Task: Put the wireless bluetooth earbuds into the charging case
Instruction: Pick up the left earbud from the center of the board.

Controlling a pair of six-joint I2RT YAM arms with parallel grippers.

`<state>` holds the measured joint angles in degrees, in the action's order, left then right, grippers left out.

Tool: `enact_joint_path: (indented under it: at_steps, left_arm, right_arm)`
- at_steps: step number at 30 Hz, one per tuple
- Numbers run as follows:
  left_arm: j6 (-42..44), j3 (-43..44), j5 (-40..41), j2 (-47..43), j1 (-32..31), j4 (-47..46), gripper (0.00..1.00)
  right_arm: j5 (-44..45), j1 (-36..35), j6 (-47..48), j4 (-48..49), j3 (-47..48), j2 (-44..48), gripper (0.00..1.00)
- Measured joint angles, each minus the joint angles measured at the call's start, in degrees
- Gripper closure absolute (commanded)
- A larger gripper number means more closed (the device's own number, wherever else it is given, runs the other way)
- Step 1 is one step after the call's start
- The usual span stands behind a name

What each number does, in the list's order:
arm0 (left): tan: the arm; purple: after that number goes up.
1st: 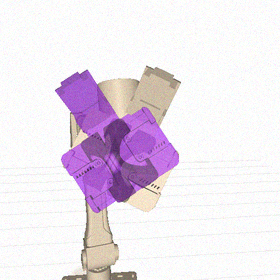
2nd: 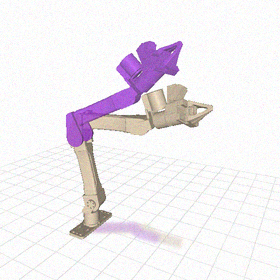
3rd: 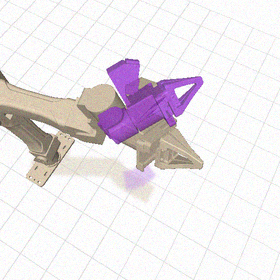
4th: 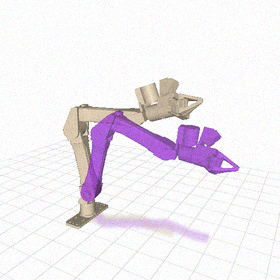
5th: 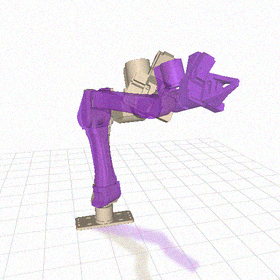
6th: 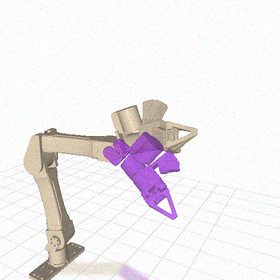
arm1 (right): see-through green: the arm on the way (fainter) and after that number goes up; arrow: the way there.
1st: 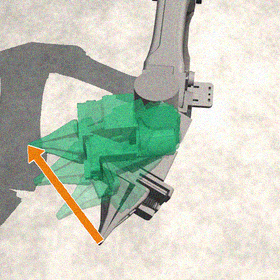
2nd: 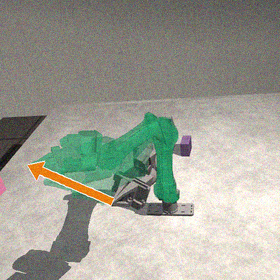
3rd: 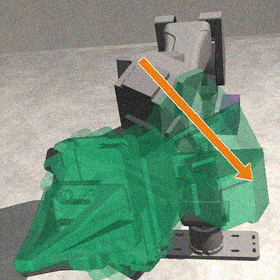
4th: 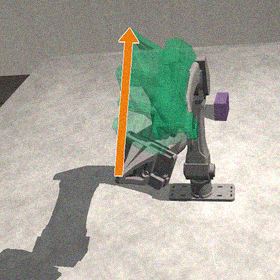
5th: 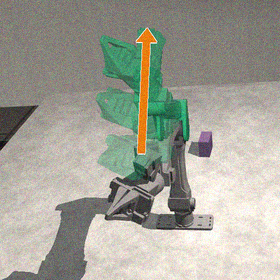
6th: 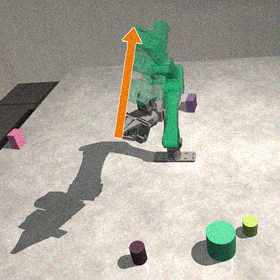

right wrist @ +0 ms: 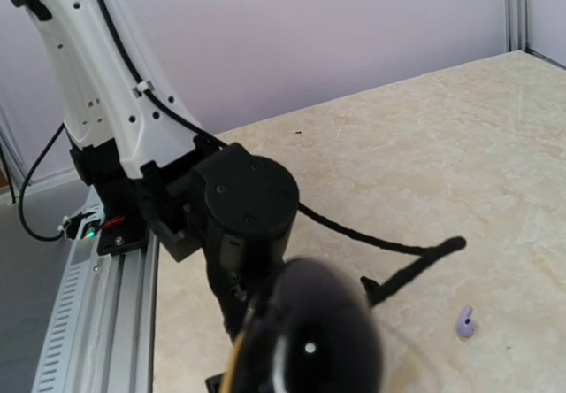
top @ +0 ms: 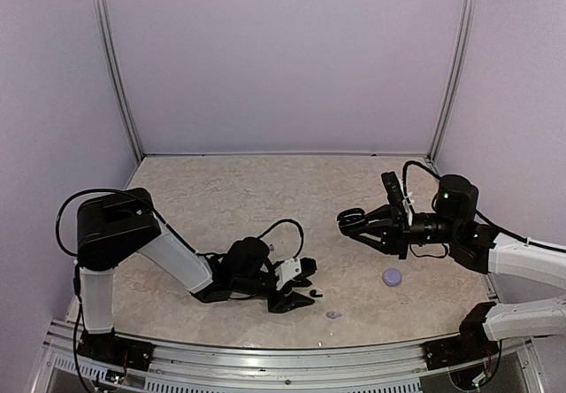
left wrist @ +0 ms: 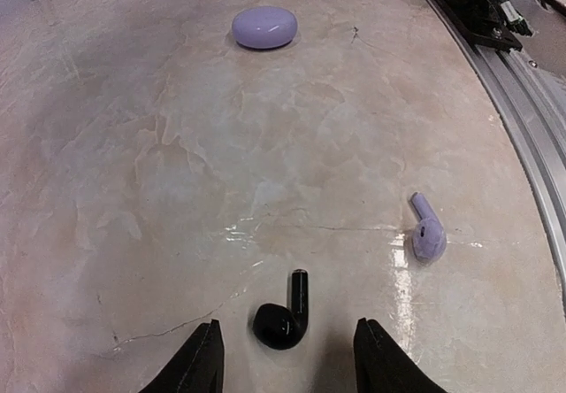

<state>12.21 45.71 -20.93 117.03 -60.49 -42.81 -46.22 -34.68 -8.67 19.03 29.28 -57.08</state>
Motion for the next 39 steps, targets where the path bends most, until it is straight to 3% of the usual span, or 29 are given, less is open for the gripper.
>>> enact_joint_path:
  at_steps: [17,26,32,39]
  left_arm:
    - [5.1,4.3,0.6,2.4,0.0,3.6,0.77]
    - [6.7,5.0,0.5,1.6,-0.1,6.5,0.84]
    - [5.7,2.0,1.7,-4.4,-0.4,13.0,0.87]
    - [-1.2,-0.2,2.2,-16.6,-0.4,20.5,0.87]
  right_arm:
    - [0.0,0.1,0.1,-1.0,0.0,0.4,0.95]
    - [0.0,0.3,0.6,-2.3,0.0,0.5,0.95]
    - [0.0,0.3,1.6,-2.6,0.0,-0.3,0.97]
    - [1.9,0.3,3.7,-2.3,0.0,-0.8,0.98]
